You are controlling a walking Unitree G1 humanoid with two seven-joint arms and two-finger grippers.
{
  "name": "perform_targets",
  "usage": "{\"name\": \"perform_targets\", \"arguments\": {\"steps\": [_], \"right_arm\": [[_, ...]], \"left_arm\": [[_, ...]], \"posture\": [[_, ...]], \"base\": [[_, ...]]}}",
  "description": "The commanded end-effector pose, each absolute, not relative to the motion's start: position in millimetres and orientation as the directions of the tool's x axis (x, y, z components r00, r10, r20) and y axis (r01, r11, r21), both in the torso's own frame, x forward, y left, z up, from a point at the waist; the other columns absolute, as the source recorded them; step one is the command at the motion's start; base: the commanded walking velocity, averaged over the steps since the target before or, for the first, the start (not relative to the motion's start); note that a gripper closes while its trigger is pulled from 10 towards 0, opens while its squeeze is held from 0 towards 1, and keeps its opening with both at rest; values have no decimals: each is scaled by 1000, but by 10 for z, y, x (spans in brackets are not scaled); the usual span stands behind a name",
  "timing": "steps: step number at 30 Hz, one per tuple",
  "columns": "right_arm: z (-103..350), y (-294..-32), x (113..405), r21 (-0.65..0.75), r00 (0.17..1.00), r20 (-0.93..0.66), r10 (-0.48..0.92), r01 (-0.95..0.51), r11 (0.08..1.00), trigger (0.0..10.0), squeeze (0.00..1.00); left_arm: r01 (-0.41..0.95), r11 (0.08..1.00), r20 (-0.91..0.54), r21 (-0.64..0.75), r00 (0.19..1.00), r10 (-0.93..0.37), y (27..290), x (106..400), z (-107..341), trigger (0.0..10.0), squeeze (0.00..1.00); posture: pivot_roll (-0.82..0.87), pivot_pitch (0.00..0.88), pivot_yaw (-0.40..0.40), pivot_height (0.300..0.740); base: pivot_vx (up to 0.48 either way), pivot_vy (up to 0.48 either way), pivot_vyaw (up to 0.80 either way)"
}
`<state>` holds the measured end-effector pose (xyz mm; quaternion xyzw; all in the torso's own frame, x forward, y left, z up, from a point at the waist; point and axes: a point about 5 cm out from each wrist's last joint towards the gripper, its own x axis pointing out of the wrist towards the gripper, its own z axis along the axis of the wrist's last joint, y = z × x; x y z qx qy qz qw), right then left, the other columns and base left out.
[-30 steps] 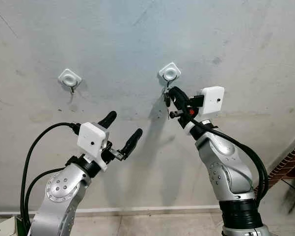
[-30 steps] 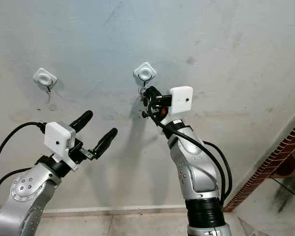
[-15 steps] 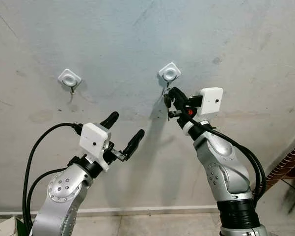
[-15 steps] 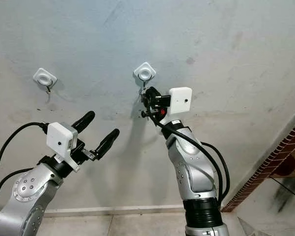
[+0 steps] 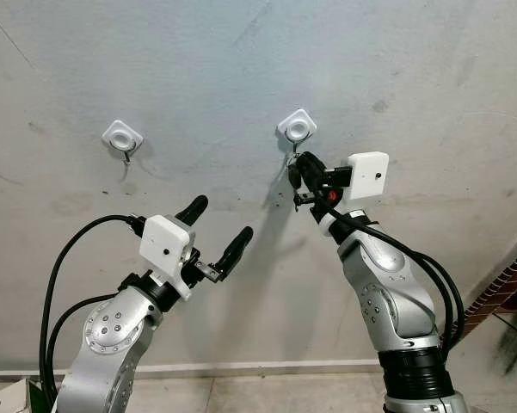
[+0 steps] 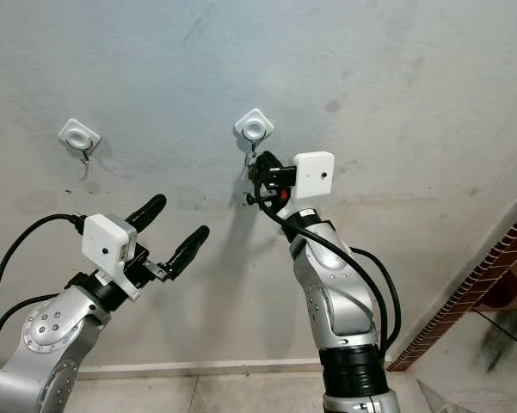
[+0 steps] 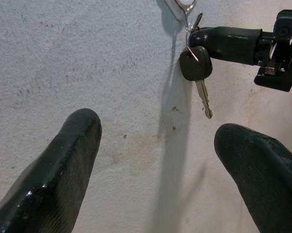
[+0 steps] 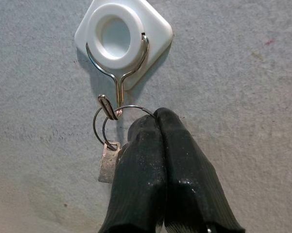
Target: Hang keys on a hook
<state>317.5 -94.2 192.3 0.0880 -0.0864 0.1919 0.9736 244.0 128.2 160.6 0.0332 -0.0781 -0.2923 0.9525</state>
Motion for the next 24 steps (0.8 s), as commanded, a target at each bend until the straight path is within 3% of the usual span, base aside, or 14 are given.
{"name": "perform_targets", "arguments": {"steps": [1, 24], "right_arm": [[2074, -982, 3225, 116, 912, 250, 324, -361, 925, 10000, 0], [1988, -981, 3179, -22, 910, 217, 352, -356, 934, 10000, 0]], "left_arm": [[548, 827, 126, 121, 818, -561, 1281, 2455, 1608, 10000, 0], [547, 827, 121, 129, 819, -561, 1277, 2473, 1594, 10000, 0]], "posture": [[87, 0, 48, 740], [87, 0, 46, 740]], "base": [[0, 0, 0], [0, 0, 0]]}}
